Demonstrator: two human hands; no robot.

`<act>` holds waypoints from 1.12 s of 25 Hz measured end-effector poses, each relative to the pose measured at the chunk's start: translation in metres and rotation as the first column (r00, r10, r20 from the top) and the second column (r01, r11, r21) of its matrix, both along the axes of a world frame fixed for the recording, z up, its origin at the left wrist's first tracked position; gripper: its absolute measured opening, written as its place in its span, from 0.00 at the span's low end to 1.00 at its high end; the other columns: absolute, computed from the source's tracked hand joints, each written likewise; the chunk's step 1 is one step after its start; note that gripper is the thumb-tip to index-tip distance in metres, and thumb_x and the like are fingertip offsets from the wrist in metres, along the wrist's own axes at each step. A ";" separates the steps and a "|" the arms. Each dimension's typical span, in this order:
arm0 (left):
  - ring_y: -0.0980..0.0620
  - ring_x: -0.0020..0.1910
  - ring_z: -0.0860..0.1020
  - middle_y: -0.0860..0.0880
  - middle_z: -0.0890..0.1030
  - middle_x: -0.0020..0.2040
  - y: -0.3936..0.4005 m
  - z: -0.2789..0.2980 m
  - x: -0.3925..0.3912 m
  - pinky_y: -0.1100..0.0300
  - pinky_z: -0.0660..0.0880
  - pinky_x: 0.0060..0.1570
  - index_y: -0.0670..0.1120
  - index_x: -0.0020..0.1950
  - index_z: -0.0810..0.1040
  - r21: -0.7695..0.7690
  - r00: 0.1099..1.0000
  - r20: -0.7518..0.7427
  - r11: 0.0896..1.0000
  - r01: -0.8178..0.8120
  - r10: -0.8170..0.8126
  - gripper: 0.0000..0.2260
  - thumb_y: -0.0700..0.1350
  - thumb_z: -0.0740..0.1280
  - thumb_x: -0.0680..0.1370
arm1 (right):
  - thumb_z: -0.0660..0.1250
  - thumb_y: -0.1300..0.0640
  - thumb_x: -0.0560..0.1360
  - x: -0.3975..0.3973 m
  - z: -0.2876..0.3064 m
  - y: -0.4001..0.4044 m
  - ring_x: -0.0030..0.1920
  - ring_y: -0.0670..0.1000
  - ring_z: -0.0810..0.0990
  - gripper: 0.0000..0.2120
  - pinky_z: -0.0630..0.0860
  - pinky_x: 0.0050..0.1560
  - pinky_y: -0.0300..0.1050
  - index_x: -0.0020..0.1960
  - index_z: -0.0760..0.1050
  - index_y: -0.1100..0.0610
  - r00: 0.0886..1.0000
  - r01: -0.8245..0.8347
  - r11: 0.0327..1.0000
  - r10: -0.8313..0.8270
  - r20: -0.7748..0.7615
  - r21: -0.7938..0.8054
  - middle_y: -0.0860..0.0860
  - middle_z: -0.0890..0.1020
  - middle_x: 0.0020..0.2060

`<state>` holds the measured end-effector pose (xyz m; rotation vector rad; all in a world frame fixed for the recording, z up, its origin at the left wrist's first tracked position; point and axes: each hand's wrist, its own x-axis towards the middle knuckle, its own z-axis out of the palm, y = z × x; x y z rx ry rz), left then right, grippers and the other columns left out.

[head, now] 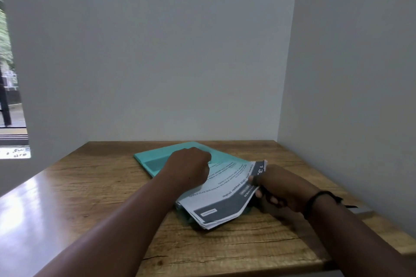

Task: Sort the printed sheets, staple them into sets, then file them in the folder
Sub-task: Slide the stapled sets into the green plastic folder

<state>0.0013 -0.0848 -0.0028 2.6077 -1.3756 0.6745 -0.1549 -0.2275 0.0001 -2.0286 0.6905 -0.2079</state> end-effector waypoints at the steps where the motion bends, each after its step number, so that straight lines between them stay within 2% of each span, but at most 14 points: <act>1: 0.46 0.55 0.78 0.47 0.81 0.57 -0.001 0.000 0.000 0.54 0.76 0.51 0.50 0.62 0.77 -0.002 1.000 -0.002 1.000 0.003 -0.003 0.15 0.47 0.57 0.80 | 0.61 0.57 0.79 0.006 0.002 -0.001 0.17 0.45 0.63 0.07 0.56 0.20 0.33 0.47 0.75 0.58 1.000 -0.002 0.999 0.001 -0.023 -0.044 0.48 0.75 0.22; 2: 0.46 0.54 0.78 0.48 0.81 0.57 -0.001 -0.001 0.001 0.54 0.76 0.50 0.50 0.61 0.78 -0.002 1.000 -0.004 1.000 0.002 -0.002 0.14 0.48 0.57 0.80 | 0.63 0.55 0.78 0.011 0.004 0.002 0.18 0.45 0.65 0.07 0.58 0.20 0.34 0.51 0.75 0.59 0.999 -0.016 0.993 0.009 -0.053 -0.120 0.48 0.76 0.22; 4: 0.47 0.53 0.79 0.49 0.81 0.55 0.000 -0.001 0.004 0.56 0.75 0.49 0.50 0.59 0.79 -0.023 1.000 -0.011 1.000 0.003 -0.003 0.13 0.51 0.59 0.80 | 0.69 0.49 0.74 0.016 0.002 0.009 0.24 0.46 0.72 0.28 0.66 0.23 0.38 0.68 0.64 0.60 0.994 -0.015 0.923 -0.027 -0.105 -0.385 0.48 0.79 0.30; 6: 0.48 0.52 0.78 0.50 0.81 0.54 0.001 0.000 0.006 0.57 0.74 0.47 0.50 0.58 0.79 -0.057 1.000 -0.006 0.998 0.007 -0.007 0.13 0.53 0.60 0.79 | 0.70 0.41 0.71 0.008 -0.004 0.011 0.39 0.48 0.77 0.48 0.72 0.35 0.42 0.77 0.44 0.54 0.990 0.006 0.711 -0.102 -0.094 -0.703 0.49 0.78 0.45; 7: 0.49 0.52 0.79 0.50 0.82 0.54 0.001 0.001 0.007 0.58 0.73 0.46 0.50 0.57 0.80 -0.072 1.000 0.002 0.997 0.008 -0.008 0.13 0.53 0.60 0.79 | 0.69 0.37 0.69 0.001 -0.004 0.011 0.50 0.51 0.76 0.49 0.74 0.44 0.45 0.77 0.42 0.49 0.993 -0.016 0.584 -0.087 -0.082 -0.811 0.50 0.76 0.54; 9: 0.49 0.51 0.78 0.50 0.82 0.53 0.002 0.002 0.008 0.59 0.73 0.45 0.50 0.56 0.80 -0.100 1.000 0.002 0.995 0.003 -0.003 0.13 0.53 0.60 0.79 | 0.67 0.31 0.67 -0.012 -0.003 0.004 0.67 0.52 0.64 0.39 0.65 0.64 0.51 0.74 0.54 0.36 0.987 -0.155 0.431 0.028 -0.158 -0.889 0.46 0.65 0.68; 11: 0.49 0.51 0.78 0.51 0.82 0.53 0.002 0.003 0.010 0.59 0.72 0.44 0.52 0.56 0.80 -0.128 1.000 -0.025 0.992 0.000 -0.003 0.12 0.54 0.61 0.79 | 0.65 0.32 0.69 -0.020 -0.006 -0.009 0.73 0.51 0.55 0.25 0.53 0.69 0.54 0.65 0.66 0.30 0.971 -0.239 0.386 0.111 -0.212 -0.891 0.41 0.59 0.73; 12: 0.50 0.51 0.78 0.52 0.82 0.54 0.002 0.003 0.011 0.59 0.71 0.43 0.52 0.57 0.80 -0.139 0.999 -0.041 0.990 -0.001 -0.005 0.12 0.54 0.61 0.78 | 0.65 0.33 0.69 -0.022 -0.009 -0.015 0.73 0.52 0.55 0.20 0.52 0.69 0.56 0.61 0.70 0.29 0.973 -0.220 0.341 0.140 -0.182 -0.914 0.41 0.60 0.73; 15: 0.51 0.51 0.78 0.53 0.82 0.54 0.002 0.003 0.013 0.59 0.71 0.44 0.53 0.57 0.81 -0.160 0.996 -0.086 0.987 -0.010 -0.004 0.12 0.54 0.63 0.78 | 0.64 0.33 0.67 -0.016 -0.018 -0.034 0.68 0.56 0.67 0.15 0.58 0.64 0.57 0.53 0.77 0.32 0.970 -0.122 0.105 0.223 -0.096 -0.987 0.46 0.74 0.66; 18: 0.52 0.49 0.79 0.53 0.83 0.52 0.005 0.006 0.011 0.58 0.75 0.47 0.52 0.56 0.82 -0.194 0.991 -0.135 0.981 -0.013 -0.014 0.12 0.53 0.64 0.77 | 0.64 0.37 0.70 -0.004 -0.019 -0.035 0.60 0.48 0.77 0.17 0.68 0.62 0.49 0.57 0.76 0.37 0.900 -0.132 -0.103 0.404 -0.163 -0.986 0.42 0.80 0.58; 20: 0.53 0.47 0.79 0.53 0.83 0.52 0.006 0.007 0.011 0.57 0.76 0.47 0.52 0.57 0.82 -0.199 0.988 -0.153 0.980 -0.010 -0.021 0.12 0.53 0.65 0.77 | 0.67 0.42 0.72 0.001 -0.022 -0.025 0.51 0.44 0.82 0.20 0.79 0.48 0.42 0.63 0.73 0.41 0.841 -0.180 -0.153 0.488 -0.232 -0.972 0.41 0.82 0.54; 23: 0.54 0.47 0.79 0.54 0.83 0.53 0.006 0.007 0.011 0.59 0.76 0.46 0.53 0.58 0.82 -0.174 0.988 -0.151 0.985 -0.009 -0.018 0.13 0.54 0.65 0.78 | 0.58 0.43 0.75 0.004 -0.028 -0.016 0.41 0.45 0.84 0.21 0.75 0.26 0.37 0.68 0.66 0.40 0.819 -0.169 -0.155 0.527 -0.226 -0.973 0.42 0.83 0.51; 26: 0.54 0.48 0.79 0.55 0.83 0.52 0.006 0.009 0.010 0.58 0.77 0.48 0.54 0.58 0.82 -0.166 0.990 -0.136 0.986 -0.001 -0.022 0.13 0.55 0.64 0.78 | 0.55 0.42 0.75 0.004 -0.034 -0.010 0.33 0.47 0.83 0.21 0.72 0.22 0.39 0.67 0.66 0.40 0.803 -0.155 -0.159 0.555 -0.218 -0.975 0.45 0.84 0.46; 28: 0.54 0.49 0.79 0.54 0.83 0.53 0.007 0.009 0.009 0.57 0.78 0.49 0.53 0.58 0.82 -0.166 0.990 -0.136 0.986 0.011 -0.033 0.13 0.54 0.64 0.78 | 0.58 0.42 0.73 0.007 -0.035 -0.004 0.29 0.46 0.80 0.20 0.67 0.20 0.37 0.65 0.69 0.41 0.815 -0.129 -0.177 0.542 -0.206 -0.976 0.45 0.83 0.41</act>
